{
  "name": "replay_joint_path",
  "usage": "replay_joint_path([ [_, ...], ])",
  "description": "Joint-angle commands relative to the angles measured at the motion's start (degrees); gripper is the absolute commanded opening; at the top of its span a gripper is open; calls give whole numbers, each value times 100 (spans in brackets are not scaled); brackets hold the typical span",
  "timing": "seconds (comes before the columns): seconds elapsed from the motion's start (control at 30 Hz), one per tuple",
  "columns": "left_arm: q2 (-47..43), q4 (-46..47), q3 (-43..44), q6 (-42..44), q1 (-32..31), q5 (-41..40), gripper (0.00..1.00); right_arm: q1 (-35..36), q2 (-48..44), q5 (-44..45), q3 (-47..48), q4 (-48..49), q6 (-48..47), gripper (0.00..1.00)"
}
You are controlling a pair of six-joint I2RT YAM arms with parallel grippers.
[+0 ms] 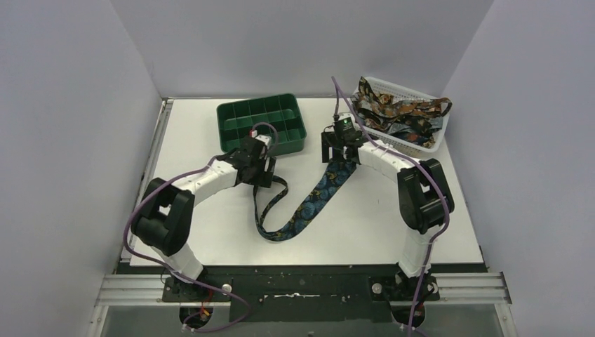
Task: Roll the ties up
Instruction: Flatten out the tie at the center of the board.
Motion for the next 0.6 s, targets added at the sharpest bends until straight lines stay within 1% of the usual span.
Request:
replay_joint_path([
  [0.0, 376, -49, 380, 510, -114, 43, 71, -39, 145, 225, 273, -270, 88, 83],
  [0.03, 438, -4, 404, 551, -144, 2, 69, -22, 218, 286, 346, -366, 131, 83],
  [0.1, 575, -31, 540, 573, -182, 1, 58, -2, 326, 277, 372, -391, 224, 83],
  [0.17, 679, -25, 603, 616, -245, -14, 54, 8, 467, 250, 478, -512, 298, 82],
  [0.23, 729, 7, 583, 675, -332, -137, 49, 75, 614, 400, 651, -653, 314, 82],
  [0.3, 685, 30, 522, 691, -415, -258, 41, 143, 785, 510, 788, -713, 330, 81],
  [0.33, 617, 93, 459, 690, -446, -313, 36, 195, 859, 532, 887, -759, 343, 81],
  [0.5, -24, 531, -89, 331, -462, -509, 15, 479, 1308, 1285, 1439, -1165, 465, 81],
  [0.57, -338, 722, -353, 142, -442, -538, 11, 566, 1452, 1614, 1518, -1248, 534, 79],
])
